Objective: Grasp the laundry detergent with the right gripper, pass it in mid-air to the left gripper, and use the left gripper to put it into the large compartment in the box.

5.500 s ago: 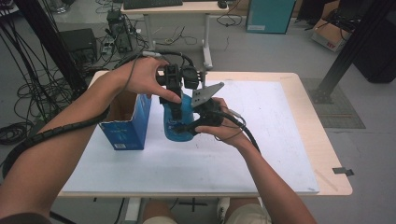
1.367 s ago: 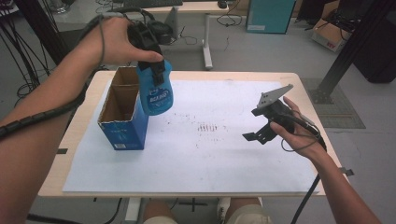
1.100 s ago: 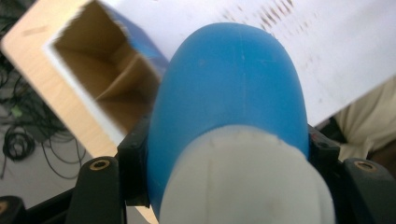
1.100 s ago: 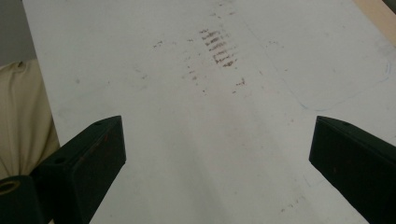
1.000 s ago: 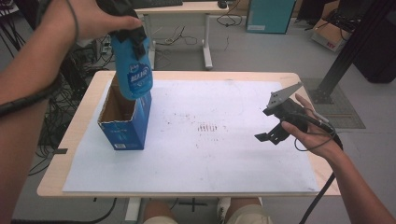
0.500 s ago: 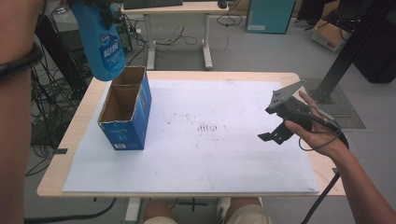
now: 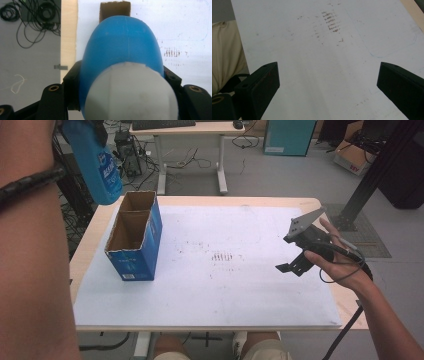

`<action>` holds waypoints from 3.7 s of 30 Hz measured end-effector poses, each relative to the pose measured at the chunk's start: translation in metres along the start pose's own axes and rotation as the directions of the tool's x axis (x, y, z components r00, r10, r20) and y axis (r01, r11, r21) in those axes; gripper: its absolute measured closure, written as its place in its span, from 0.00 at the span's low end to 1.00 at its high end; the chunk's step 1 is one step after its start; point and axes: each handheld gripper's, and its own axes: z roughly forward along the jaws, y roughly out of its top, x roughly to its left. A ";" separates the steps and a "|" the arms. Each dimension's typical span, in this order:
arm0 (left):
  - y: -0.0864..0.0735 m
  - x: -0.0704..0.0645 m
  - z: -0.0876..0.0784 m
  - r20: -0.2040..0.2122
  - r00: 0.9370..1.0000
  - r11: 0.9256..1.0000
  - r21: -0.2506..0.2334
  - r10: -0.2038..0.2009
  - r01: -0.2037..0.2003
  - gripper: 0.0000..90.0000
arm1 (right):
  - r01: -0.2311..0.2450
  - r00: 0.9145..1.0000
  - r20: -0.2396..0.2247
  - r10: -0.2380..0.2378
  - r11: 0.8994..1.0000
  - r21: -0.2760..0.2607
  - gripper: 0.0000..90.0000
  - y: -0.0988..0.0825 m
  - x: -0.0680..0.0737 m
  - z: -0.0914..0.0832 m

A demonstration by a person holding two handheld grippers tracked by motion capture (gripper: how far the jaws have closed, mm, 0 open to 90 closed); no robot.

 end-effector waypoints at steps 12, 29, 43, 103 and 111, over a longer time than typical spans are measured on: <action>0.003 0.006 0.024 0.017 0.999 0.999 0.014 -0.044 0.043 0.41 | -0.009 1.000 0.010 0.009 1.000 -0.004 0.05 -0.007 -0.001 -0.002; 0.003 0.007 0.061 0.022 0.998 0.998 0.044 -0.052 0.051 0.41 | -0.015 1.000 0.012 0.015 1.000 -0.001 0.05 -0.011 0.000 0.001; -0.001 0.010 0.104 0.047 0.998 0.996 0.082 -0.050 0.046 0.41 | 0.004 1.000 0.011 -0.004 1.000 0.014 0.05 -0.009 0.003 0.009; -0.029 -0.005 0.260 0.048 0.998 0.991 0.122 0.040 -0.046 0.41 | -0.009 1.000 0.001 0.009 0.999 0.044 0.05 -0.012 0.002 0.026; -0.035 -0.005 0.273 0.063 0.997 0.989 0.139 0.048 -0.056 0.41 | -0.023 1.000 0.001 0.023 0.999 0.044 0.05 -0.017 0.002 0.027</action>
